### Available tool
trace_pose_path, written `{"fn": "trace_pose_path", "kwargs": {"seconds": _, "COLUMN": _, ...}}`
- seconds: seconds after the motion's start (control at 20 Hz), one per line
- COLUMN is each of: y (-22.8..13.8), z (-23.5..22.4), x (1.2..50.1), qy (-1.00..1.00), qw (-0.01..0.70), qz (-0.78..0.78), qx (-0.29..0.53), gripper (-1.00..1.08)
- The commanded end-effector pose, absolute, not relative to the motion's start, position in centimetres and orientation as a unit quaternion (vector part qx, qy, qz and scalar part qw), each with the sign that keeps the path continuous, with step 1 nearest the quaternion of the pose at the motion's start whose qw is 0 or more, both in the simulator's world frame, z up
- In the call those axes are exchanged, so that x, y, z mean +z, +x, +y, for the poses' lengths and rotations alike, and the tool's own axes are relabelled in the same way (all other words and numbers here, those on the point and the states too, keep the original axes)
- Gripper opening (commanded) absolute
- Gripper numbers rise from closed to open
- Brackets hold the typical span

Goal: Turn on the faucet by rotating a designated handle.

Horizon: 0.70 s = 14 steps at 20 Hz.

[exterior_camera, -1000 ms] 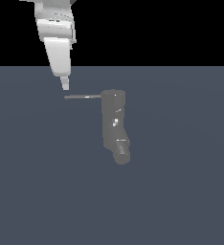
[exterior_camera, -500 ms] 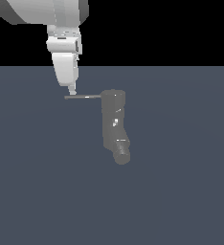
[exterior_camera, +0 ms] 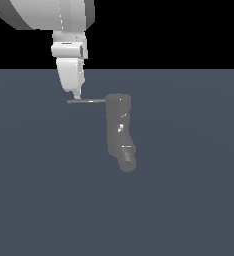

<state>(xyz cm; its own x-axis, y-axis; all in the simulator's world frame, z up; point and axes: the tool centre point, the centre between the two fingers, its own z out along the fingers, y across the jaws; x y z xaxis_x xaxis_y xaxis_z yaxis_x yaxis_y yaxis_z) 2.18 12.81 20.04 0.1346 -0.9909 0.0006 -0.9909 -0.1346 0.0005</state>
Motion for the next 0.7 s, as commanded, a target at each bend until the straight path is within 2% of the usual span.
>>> {"fn": "trace_pose_path", "kwargs": {"seconds": 0.0, "y": 2.1, "z": 12.9, "x": 20.2, "qy": 0.755, "qw": 0.0, "qz": -0.656, "qx": 0.0, "gripper": -1.0}}
{"fn": "trace_pose_path", "kwargs": {"seconds": 0.25, "y": 2.1, "z": 12.9, "x": 20.2, "qy": 0.755, "qw": 0.0, "qz": -0.656, "qx": 0.0, "gripper": -1.0}}
{"fn": "trace_pose_path", "kwargs": {"seconds": 0.65, "y": -0.2, "z": 12.5, "x": 20.2, "qy": 0.755, "qw": 0.0, "qz": -0.656, "qx": 0.0, "gripper": -1.0}}
